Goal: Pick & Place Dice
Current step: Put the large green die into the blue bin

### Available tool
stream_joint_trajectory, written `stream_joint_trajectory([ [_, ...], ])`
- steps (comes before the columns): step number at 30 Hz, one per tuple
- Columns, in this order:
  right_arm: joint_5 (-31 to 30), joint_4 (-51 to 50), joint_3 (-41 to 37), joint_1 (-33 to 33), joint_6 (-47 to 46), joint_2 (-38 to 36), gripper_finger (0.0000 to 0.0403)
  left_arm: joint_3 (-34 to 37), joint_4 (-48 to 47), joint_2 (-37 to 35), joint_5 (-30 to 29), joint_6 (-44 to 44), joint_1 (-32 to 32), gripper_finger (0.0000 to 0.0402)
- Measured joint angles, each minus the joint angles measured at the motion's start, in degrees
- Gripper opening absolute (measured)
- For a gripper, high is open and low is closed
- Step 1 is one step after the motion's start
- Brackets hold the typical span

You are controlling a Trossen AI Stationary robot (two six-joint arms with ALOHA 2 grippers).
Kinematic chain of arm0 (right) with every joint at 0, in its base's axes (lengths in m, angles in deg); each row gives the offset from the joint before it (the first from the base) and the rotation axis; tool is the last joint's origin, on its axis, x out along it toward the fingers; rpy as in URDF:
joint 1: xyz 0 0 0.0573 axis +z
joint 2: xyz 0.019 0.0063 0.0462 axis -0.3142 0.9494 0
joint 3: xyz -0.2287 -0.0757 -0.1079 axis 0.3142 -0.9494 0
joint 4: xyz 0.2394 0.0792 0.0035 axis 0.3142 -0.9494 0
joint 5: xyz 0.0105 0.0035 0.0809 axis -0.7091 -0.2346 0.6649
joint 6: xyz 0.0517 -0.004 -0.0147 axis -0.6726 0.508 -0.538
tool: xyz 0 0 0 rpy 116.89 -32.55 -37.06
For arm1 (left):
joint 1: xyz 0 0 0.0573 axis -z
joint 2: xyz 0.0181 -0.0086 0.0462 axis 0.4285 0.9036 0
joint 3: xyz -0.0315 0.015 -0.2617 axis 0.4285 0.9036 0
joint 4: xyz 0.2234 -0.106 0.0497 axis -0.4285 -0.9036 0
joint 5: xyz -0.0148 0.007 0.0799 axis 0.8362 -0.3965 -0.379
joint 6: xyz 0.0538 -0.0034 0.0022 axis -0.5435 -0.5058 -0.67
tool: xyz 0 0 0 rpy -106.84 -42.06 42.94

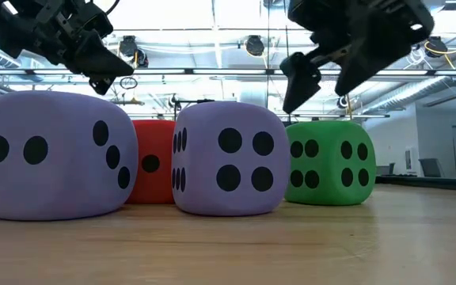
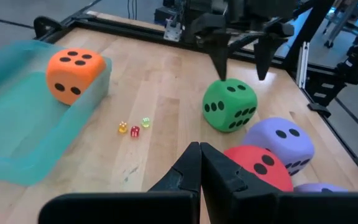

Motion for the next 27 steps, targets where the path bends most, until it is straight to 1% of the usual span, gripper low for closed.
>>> stream_joint_trajectory([
  [6,-0.2,1.3,-4.0,-0.2,1.5,0.0,0.04,0.0,-0.1,0.0,-1.6,0.5,0.9,0.0008],
  [11,0.0,9.3,-9.0,-1.9,1.1,0.0,0.04,0.0,-0.1,0.0,-3.9,0.4,1.7,0.0008],
  [18,-0.1,16.7,-12.8,-1.5,0.8,-0.1,0.04,0.0,-0.1,0.0,-4.0,0.0,1.7,0.0008],
  [22,-0.1,22.2,-14.5,-1.5,-3.9,0.0,0.0395,0.0,0.8,0.0,-4.0,-0.1,1.7,0.0008],
  [27,0.0,23.2,-14.5,-2.3,-7.6,0.0,0.0375,0.0,1.9,0.0,-4.0,-0.1,1.7,0.0008],
])
